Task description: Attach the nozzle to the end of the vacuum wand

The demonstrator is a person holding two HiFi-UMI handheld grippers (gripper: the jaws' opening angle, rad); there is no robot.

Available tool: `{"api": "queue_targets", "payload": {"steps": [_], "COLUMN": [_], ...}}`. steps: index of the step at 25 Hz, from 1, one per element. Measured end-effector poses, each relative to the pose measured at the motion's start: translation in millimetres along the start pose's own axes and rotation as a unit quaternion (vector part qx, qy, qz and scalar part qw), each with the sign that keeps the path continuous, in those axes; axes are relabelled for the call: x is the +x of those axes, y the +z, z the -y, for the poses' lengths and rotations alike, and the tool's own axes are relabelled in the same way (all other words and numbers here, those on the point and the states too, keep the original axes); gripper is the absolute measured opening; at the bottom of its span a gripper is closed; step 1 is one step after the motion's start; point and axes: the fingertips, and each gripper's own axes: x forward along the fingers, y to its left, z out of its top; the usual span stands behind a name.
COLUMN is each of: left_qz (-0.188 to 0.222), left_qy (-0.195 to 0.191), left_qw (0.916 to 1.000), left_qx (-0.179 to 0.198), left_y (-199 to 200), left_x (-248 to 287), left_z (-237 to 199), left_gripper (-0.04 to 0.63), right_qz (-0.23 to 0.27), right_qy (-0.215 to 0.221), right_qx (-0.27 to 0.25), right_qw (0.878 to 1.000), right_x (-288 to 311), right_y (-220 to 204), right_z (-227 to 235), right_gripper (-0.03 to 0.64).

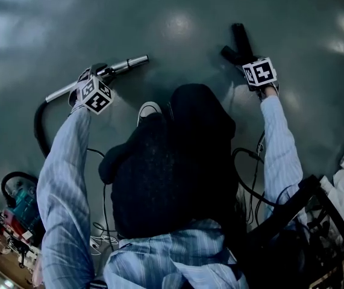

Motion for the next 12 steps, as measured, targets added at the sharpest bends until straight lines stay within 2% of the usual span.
{"api": "queue_targets", "payload": {"steps": [3, 5, 8, 12], "left_qz": [-0.024, -0.034, -0.051, -0.064], "left_qy": [-0.006, 0.006, 0.033, 0.022], "left_qw": [0.9989, 0.9981, 0.998, 0.9977], "left_qx": [0.04, 0.05, 0.019, 0.012], "left_y": [-9.6, -10.6, -10.0, -12.1], "left_x": [10.2, 14.0, 15.9, 17.6], "left_z": [3.5, 1.1, -7.4, -8.4], "left_gripper": [0.195, 0.195, 0.192, 0.192], "right_qz": [-0.008, 0.001, 0.021, 0.062], "right_qy": [-0.006, -0.007, 0.0, 0.033], "right_qx": [0.001, -0.015, -0.061, -0.098], "right_qw": [1.0, 1.0, 0.998, 0.993], "right_x": [4.4, 3.7, 1.5, 4.6], "right_y": [0.4, 6.5, 26.4, 65.2], "right_z": [-2.0, -6.1, -22.0, -54.1], "right_gripper": [0.303, 0.301, 0.298, 0.295]}}
